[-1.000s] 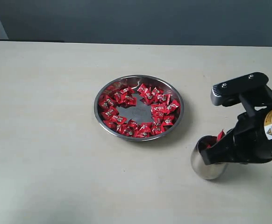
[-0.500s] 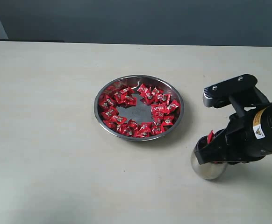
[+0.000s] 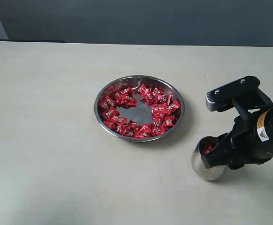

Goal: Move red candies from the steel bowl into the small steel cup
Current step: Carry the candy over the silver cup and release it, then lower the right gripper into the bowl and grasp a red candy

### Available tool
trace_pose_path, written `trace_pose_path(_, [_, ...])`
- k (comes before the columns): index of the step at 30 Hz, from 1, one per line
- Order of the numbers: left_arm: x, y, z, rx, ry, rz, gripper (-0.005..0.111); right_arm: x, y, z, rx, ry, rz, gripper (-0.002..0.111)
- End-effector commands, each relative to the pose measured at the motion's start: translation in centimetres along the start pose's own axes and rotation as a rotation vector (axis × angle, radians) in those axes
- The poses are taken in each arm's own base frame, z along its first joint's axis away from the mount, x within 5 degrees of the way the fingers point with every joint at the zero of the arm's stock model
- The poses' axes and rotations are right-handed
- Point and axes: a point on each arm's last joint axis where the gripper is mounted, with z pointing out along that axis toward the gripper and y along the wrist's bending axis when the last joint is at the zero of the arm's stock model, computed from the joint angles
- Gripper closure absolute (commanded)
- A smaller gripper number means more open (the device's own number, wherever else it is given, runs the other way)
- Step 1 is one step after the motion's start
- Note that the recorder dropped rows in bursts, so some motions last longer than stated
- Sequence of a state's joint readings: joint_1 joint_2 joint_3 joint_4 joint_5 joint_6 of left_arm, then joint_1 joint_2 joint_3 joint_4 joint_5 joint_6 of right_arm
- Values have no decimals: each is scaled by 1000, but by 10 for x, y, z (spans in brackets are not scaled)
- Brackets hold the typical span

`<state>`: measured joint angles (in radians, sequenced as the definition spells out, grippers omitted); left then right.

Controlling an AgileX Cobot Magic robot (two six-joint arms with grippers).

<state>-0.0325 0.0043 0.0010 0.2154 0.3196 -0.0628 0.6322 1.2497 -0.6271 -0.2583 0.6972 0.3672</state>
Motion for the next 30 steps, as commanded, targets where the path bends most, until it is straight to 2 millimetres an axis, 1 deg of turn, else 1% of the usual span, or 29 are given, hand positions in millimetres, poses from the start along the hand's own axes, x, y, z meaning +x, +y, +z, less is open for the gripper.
trace_pose_path(1, [-1, 0, 0, 0, -12, -5, 106, -1, -3, 1, 28, -12, 4, 61])
trace_pose_path(5, [-1, 0, 0, 0, -12, -5, 106, -7, -1, 1, 0, -81, 20, 61])
trace_pose_path(10, [-1, 0, 0, 0, -12, -5, 106, -38, 14, -6, -176, -414, 61, 64])
trace_pose_path(12, [-1, 0, 0, 0, -12, -5, 106, -49, 18, -5, -205, -476, 59, 64])
trace_pose_path(14, [-1, 0, 0, 0, -12, -5, 106, -63, 21, -2, -208, -483, 59, 64])
trace_pose_path(20, [-1, 0, 0, 0, -12, -5, 106, -108, 33, 23, -193, -467, 8, 64])
trace_pose_path(23, [-1, 0, 0, 0, -12, -5, 106, -137, 40, 38, -188, -471, -12, 64])
trace_pose_path(26, [-1, 0, 0, 0, -12, -5, 106, -170, 48, 52, -180, -489, -28, 64])
trace_pose_path(29, [-1, 0, 0, 0, -12, -5, 106, -193, 53, 70, -159, -461, -34, 64])
trace_pose_path(30, [-1, 0, 0, 0, -12, -5, 106, -198, 54, 76, -149, -440, -35, 64])
